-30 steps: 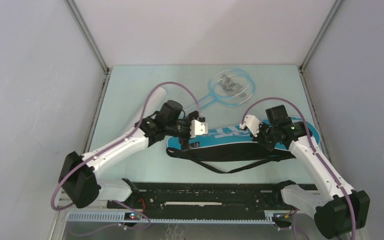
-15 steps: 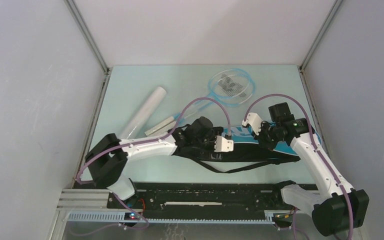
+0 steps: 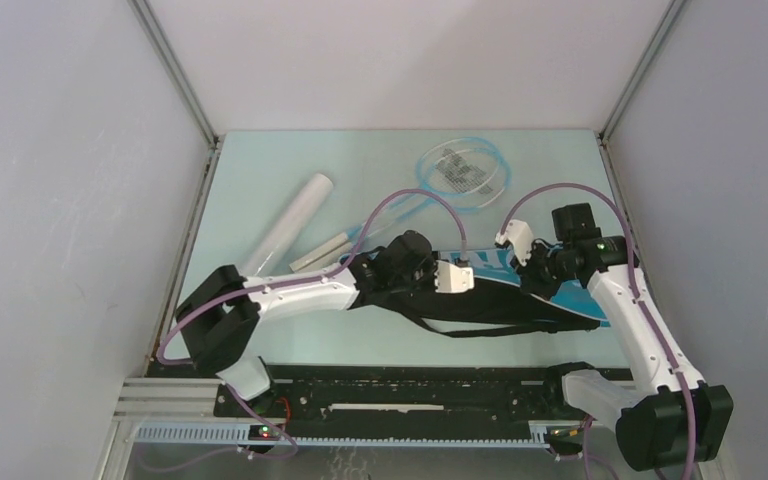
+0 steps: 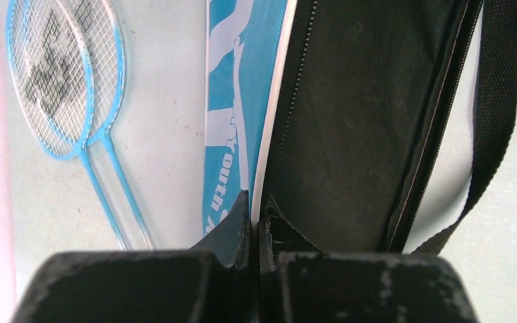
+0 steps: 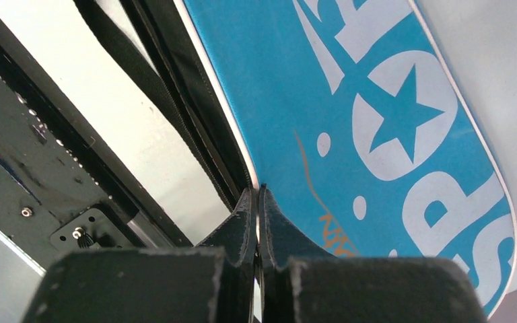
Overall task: Pack up the badminton gear
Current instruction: Open the racket bag at the center of the board.
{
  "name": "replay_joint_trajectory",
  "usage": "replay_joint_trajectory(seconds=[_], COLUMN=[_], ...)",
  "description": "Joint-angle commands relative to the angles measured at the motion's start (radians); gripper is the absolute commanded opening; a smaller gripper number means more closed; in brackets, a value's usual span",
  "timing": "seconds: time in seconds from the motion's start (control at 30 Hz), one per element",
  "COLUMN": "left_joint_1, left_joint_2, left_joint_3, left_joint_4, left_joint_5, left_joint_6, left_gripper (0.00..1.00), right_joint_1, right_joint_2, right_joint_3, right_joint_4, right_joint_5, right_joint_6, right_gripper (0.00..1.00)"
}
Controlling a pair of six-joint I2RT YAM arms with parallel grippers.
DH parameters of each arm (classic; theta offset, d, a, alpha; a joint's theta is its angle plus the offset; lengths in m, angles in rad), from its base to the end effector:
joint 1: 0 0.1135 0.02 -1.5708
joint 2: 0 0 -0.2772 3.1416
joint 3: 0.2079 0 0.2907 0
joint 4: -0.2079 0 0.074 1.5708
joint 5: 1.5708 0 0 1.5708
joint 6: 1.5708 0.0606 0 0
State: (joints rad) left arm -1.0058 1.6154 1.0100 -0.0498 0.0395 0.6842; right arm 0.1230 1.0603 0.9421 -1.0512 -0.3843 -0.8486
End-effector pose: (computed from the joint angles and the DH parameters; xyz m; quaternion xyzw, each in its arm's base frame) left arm 0.2159 -0.3451 0.1959 0.6766 0.5887 -0.0882 0.4334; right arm 0.2205 0.0501 0.2616 -0.4828 0.8328 0.1055 0.2494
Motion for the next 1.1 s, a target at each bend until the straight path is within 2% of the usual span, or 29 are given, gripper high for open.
replay_joint_trajectory(seconds=[0.0, 0.13, 0.2, 0.27, 0.37, 0.53, 0.8, 1.07], left_joint_1=[0.029, 0.100, 0.146, 0.176, 0.222, 0.320, 0.525, 0.744], left_joint_2=[-0.103, -0.124, -0.135, -0.148, -0.184, -0.258, -0.342, -0.406], left_joint_3=[0.129, 0.278, 0.331, 0.366, 0.381, 0.394, 0.427, 0.408], left_joint_4=[-0.101, -0.242, -0.285, -0.322, -0.337, -0.346, -0.352, -0.346], left_joint_5=[-0.037, 0.029, 0.071, 0.080, 0.087, 0.166, 0.361, 0.344], left_joint_6=[-0.102, -0.237, -0.283, -0.305, -0.334, -0.410, -0.591, -0.699], left_gripper=[0.00, 0.00, 0.00, 0.00, 0.00, 0.00, 0.00, 0.00], right_joint_1=[-0.024, -0.029, -0.029, -0.031, -0.031, -0.031, -0.031, -0.031], right_joint_2=[-0.020, -0.021, -0.026, -0.034, -0.045, -0.045, -0.012, 0.037], right_joint_3=[0.088, 0.177, 0.225, 0.273, 0.355, 0.454, 0.542, 0.501], right_joint_4=[0.027, 0.033, 0.044, 0.065, 0.096, 0.141, 0.176, 0.262], right_joint_5=[-0.041, -0.057, -0.056, -0.054, -0.056, -0.051, -0.062, 0.038], right_joint_6=[0.020, 0.092, 0.135, 0.184, 0.259, 0.355, 0.460, 0.559], right_gripper=[0.07, 0.30, 0.53, 0.62, 0.70, 0.77, 0.78, 0.78])
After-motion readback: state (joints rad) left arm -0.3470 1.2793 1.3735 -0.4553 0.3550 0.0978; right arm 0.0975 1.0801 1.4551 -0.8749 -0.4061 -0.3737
